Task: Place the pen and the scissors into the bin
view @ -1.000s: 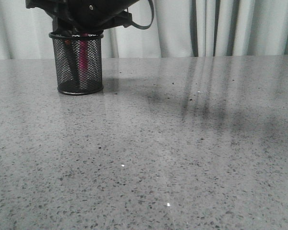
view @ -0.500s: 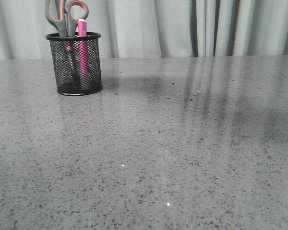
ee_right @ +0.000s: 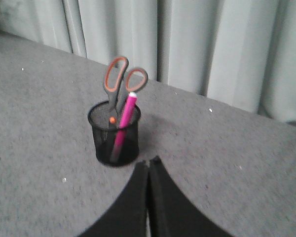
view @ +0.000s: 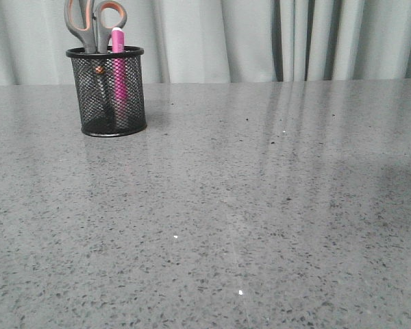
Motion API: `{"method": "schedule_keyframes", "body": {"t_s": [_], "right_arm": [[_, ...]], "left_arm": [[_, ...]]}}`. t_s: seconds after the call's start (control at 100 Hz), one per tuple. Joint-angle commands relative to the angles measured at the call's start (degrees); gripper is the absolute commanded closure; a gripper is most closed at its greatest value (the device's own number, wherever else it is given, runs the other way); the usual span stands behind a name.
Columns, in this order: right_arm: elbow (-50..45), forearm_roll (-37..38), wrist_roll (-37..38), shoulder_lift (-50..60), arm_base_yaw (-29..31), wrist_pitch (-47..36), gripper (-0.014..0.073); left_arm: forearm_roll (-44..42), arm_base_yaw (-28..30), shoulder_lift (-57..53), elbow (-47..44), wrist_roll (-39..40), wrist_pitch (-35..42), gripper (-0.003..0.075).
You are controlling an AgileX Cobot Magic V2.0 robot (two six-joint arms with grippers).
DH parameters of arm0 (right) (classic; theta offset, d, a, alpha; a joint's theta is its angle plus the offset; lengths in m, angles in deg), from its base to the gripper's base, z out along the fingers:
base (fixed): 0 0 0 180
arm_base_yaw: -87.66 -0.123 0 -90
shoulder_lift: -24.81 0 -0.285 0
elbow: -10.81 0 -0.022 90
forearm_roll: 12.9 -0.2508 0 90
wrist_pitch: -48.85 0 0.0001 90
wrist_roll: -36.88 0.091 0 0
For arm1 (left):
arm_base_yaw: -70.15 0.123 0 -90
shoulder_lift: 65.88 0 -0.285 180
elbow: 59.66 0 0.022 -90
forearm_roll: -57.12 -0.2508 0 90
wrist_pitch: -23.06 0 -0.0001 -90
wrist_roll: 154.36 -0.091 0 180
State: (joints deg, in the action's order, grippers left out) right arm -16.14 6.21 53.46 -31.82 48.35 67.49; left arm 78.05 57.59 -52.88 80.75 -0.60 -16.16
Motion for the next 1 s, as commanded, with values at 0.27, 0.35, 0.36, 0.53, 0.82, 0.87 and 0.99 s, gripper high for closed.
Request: {"method": "schedule_keyframes", "body": {"t_s": [0.27, 0.35, 0.36, 0.53, 0.82, 0.87, 0.99], "right_arm": [[-15.93, 3.8, -1.55, 34.57, 0.23, 6.61, 0.0663], [-18.08, 4.29, -2.01, 41.32, 0.23, 7.09, 0.0664], [-18.5, 4.56, -2.01, 41.81, 0.23, 7.08, 0.0663], [-22.36, 6.16, -2.01, 47.91, 0.23, 8.15, 0.0663], [-23.15, 6.03, -2.01, 47.91, 0.23, 8.78, 0.0663], [-23.15, 6.03, -2.01, 47.91, 0.23, 8.78, 0.0664], [-23.15, 6.03, -2.01, 47.91, 0.23, 8.78, 0.0664]], "left_arm": [[0.48, -0.33, -4.18, -5.38, 1.14, 2.7, 0.0739], [0.48, -0.33, -4.18, -5.38, 1.14, 2.7, 0.0739], [0.48, -0.33, -4.18, -5.38, 1.14, 2.7, 0.0739], [0.48, -0.33, -4.18, -5.38, 1.14, 2.7, 0.0739], [0.48, -0.33, -4.18, -5.38, 1.14, 2.7, 0.0739], [0.48, -0.33, -4.18, -5.38, 1.14, 2.7, 0.0739], [0.48, -0.33, -4.18, -5.47, 1.14, 2.7, 0.0739]]}}
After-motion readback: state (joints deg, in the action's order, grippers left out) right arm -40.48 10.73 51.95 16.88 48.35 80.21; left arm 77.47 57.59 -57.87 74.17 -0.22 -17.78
